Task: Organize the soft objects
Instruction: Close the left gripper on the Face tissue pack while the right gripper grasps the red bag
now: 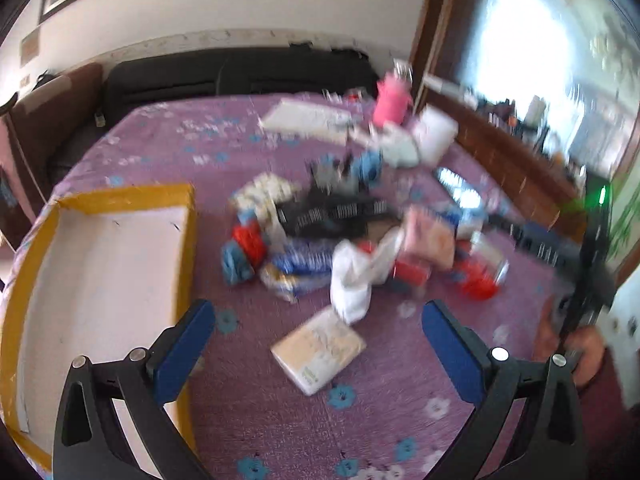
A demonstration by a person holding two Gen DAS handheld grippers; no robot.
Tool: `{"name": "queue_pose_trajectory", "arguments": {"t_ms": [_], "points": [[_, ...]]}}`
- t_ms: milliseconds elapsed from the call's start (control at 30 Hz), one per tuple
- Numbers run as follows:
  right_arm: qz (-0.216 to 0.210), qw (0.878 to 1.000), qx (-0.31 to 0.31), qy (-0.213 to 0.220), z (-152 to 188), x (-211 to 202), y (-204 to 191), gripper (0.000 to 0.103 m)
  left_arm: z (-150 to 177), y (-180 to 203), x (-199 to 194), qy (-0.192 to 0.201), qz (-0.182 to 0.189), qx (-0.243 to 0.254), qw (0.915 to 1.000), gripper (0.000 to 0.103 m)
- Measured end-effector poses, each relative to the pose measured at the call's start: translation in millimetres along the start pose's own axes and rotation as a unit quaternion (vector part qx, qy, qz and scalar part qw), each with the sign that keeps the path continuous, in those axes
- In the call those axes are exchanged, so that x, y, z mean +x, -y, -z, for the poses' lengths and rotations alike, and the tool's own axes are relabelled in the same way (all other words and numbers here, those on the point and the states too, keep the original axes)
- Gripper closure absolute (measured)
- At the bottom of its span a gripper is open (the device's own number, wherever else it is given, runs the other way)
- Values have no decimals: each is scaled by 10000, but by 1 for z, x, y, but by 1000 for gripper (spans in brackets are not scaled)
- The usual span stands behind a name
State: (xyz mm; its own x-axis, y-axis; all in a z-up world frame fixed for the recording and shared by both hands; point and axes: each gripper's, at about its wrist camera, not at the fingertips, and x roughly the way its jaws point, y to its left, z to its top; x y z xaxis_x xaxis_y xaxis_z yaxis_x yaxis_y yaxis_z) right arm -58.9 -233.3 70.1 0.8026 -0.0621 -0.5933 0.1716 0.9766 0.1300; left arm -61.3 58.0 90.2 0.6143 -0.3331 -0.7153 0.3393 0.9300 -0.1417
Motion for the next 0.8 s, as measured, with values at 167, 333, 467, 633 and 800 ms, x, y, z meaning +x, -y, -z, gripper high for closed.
{"name": "queue_pose_trajectory", "arguments": {"t_ms": [167, 333, 467, 633, 800], "points": [[-257, 9982, 468, -267, 8, 20, 23, 1, 21, 10, 44, -487, -40, 431, 9979, 2], [-286, 9947, 887, -424, 10, 28, 41, 1, 26, 6, 69, -749, -41, 505, 9959, 30], [-342, 9943, 862, -529, 11, 31, 38, 1, 27, 6, 72, -688, 24, 515, 9963, 31], [-456, 9936, 712, -746, 15, 38, 30, 1, 27, 6, 74, -688, 68, 443, 9966, 31], [-542, 9928, 690, -811, 15, 38, 28, 1, 25, 13, 82, -738, 0, 542, 9958, 34]]}}
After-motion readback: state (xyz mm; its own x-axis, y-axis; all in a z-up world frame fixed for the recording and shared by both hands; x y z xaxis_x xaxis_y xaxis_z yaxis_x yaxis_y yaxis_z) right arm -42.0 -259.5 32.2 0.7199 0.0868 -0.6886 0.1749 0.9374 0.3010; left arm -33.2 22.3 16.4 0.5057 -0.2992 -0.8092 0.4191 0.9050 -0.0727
